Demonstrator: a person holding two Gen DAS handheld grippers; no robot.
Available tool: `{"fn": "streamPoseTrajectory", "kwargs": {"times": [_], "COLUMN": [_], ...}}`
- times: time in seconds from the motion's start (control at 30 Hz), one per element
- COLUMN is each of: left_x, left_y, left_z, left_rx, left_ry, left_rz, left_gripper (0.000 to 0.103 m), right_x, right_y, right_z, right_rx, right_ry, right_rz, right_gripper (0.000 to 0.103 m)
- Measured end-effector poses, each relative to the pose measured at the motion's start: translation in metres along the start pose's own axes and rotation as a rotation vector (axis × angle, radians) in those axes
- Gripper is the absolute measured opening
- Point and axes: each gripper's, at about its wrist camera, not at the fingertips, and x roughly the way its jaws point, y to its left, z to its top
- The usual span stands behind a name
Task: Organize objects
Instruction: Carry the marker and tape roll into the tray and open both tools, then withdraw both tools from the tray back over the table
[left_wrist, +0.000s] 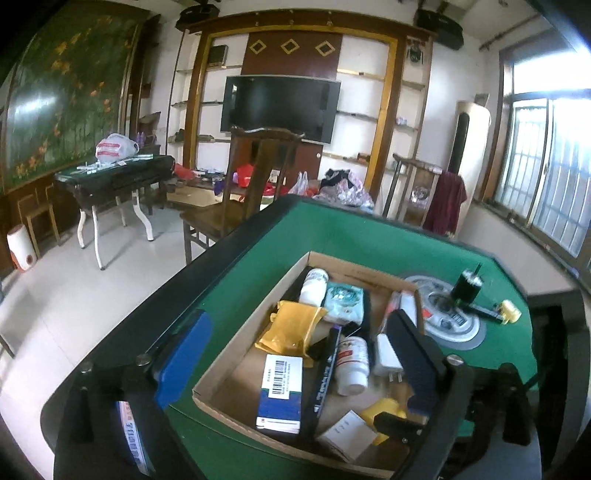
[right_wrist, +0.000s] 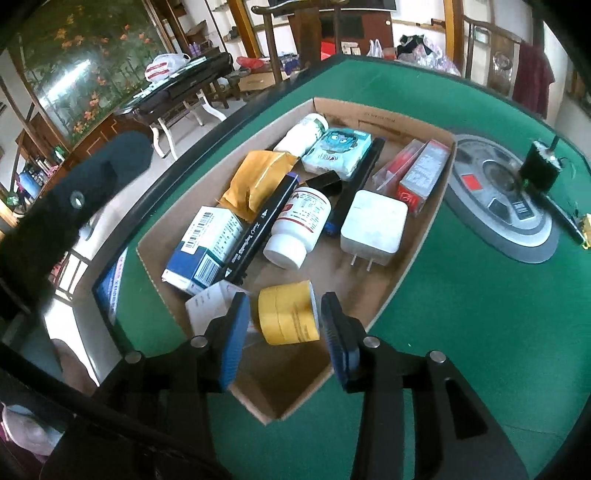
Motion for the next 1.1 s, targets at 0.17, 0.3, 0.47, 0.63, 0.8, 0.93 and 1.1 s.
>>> {"fn": "streamPoseTrajectory", "kwargs": {"times": [0.17,0.3,0.47,0.63,0.8,0.93,1.1], "left_x": [-0.015,-0.022,-0.027,-0.03,-0.034,-0.033,-0.027], "left_y": [0.006,-0.002,-0.024,-0.03,-0.03,-0.033,-0.037], "left_z": [0.003,0.003,-0.012,-0.023,-0.028,-0.031,-0.034], "left_rx": [-0.071,-0.026,0.066,0.073,0.035,0.043,0.055], "left_ry": [-0.033,-0.053,-0.035,0.02,0.049,0.06,0.084], "left_rz": [-0.046,0.028,0.106,0.057,0.057,0.082,0.093], "left_gripper": [0.101,0.101,0.101,0.101,0.101,0.101,0.101], "right_x": [-0.017,-0.03,-0.038,-0.042,-0.045,-0.046,-0.043], "right_y": [0.004,0.011,0.023,0.023,0.011,0.007,0.007], "right_z": [-0.008,-0.016,-0.03,-0.044,-0.053,-0.056,-0.053], "right_rx": [-0.022,-0.069,-0.157,-0.188,-0.17,-0.164,-0.171], "right_ry": [-0.051,-0.103,-0.159,-0.175,-0.181,-0.185,-0.183], "right_rz": [-0.014,-0.047,-0.095,-0.098,-0.104,-0.11,-0.122], "right_gripper": [0.038,0.044,0.049,0.05,0.051,0.051,0.051]}}
